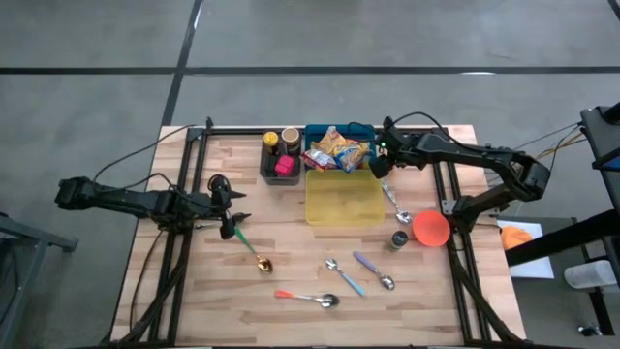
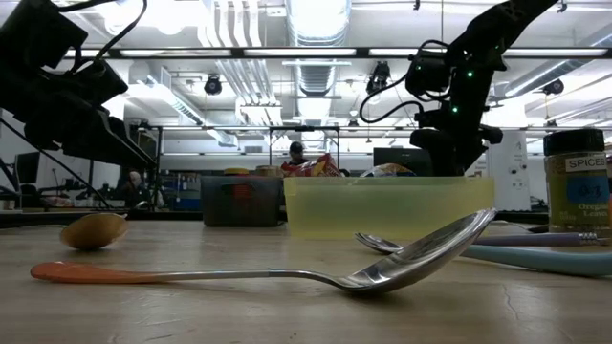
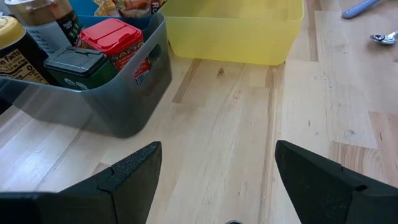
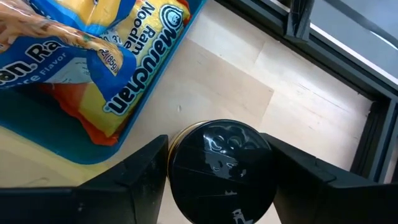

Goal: Pick & Place Food Item
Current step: Put the top black spice bottle into the black bin

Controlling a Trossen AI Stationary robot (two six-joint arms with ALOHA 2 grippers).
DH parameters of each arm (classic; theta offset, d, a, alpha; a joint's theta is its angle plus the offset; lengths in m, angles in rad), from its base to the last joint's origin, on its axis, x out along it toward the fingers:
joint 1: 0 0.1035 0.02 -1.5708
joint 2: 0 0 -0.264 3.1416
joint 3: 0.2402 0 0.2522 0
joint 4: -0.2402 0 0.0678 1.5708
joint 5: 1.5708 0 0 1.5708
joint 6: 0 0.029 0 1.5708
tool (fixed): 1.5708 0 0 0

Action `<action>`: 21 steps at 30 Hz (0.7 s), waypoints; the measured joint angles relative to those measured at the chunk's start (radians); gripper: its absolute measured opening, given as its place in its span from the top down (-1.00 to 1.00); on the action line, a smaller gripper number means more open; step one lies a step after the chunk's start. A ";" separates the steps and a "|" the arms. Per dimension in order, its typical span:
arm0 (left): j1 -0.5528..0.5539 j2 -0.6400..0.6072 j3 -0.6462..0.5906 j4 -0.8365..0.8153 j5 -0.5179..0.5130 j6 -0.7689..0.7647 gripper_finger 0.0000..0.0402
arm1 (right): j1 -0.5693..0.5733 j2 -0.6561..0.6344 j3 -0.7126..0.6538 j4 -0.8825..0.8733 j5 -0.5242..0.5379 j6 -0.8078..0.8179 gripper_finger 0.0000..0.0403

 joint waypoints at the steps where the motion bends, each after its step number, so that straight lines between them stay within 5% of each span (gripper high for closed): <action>1: 0.000 0.000 0.000 0.000 0.000 0.000 -0.58 | 0.000 0.000 0.000 0.000 0.000 0.000 -0.14; 21: 0.000 0.000 0.000 0.001 0.000 0.000 -0.58 | 0.011 -0.185 -0.004 -0.068 -0.026 0.026 -0.14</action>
